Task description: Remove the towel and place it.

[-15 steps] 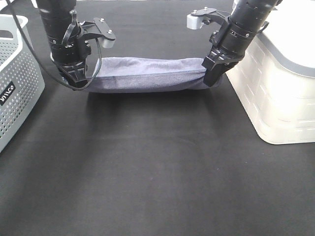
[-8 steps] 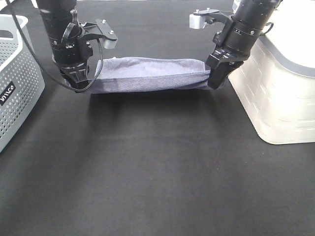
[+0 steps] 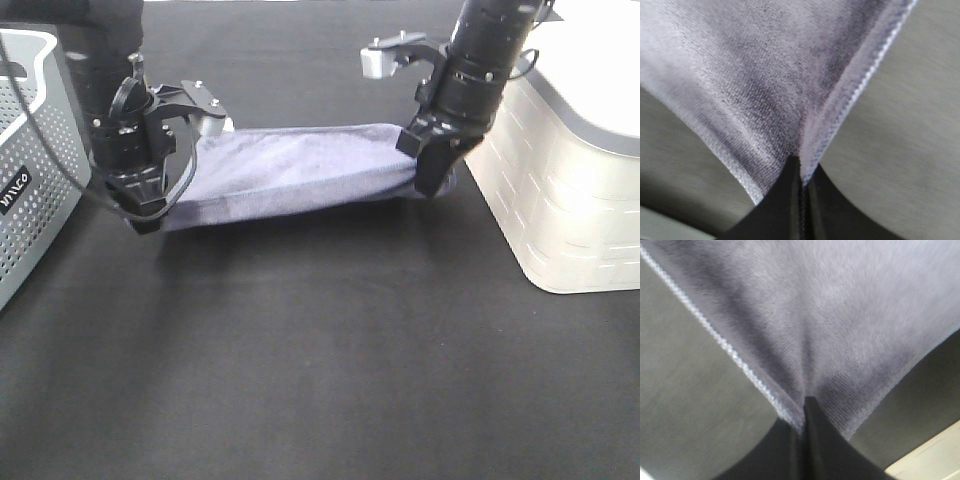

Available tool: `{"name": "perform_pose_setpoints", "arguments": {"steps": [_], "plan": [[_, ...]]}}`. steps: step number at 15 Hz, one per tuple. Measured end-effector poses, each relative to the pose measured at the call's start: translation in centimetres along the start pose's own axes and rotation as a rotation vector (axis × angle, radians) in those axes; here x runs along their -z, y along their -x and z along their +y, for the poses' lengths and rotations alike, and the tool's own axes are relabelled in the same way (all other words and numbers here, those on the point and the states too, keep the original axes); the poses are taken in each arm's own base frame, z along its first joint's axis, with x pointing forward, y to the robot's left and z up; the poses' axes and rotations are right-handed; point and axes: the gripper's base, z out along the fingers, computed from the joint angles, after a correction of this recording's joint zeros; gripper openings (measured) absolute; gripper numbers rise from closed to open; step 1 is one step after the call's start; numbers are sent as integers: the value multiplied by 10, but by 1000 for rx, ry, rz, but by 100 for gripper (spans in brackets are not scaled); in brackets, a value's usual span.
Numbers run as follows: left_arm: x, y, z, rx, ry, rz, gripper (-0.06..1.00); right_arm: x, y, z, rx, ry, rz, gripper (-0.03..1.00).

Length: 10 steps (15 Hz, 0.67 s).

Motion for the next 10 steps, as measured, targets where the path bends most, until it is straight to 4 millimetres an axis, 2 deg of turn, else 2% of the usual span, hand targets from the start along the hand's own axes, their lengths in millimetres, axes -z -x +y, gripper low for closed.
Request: {"name": "perform_pose_setpoints", "arguments": {"steps": [4, 7, 9, 10], "plan": [[-9, -6, -12, 22, -75, 4, 0, -10, -24, 13, -57, 51, 68, 0], [-10, -4, -15, 34, -113, -16, 0, -29, -41, 19, -103, 90, 150, 0], [-15, -8, -21, 43, -145, -7, 0, -36, -46, 21, -109, 108, 175, 0], [-21, -15, -31, 41, -176, 21, 0, -38, -47, 22, -112, 114, 177, 0]]}}
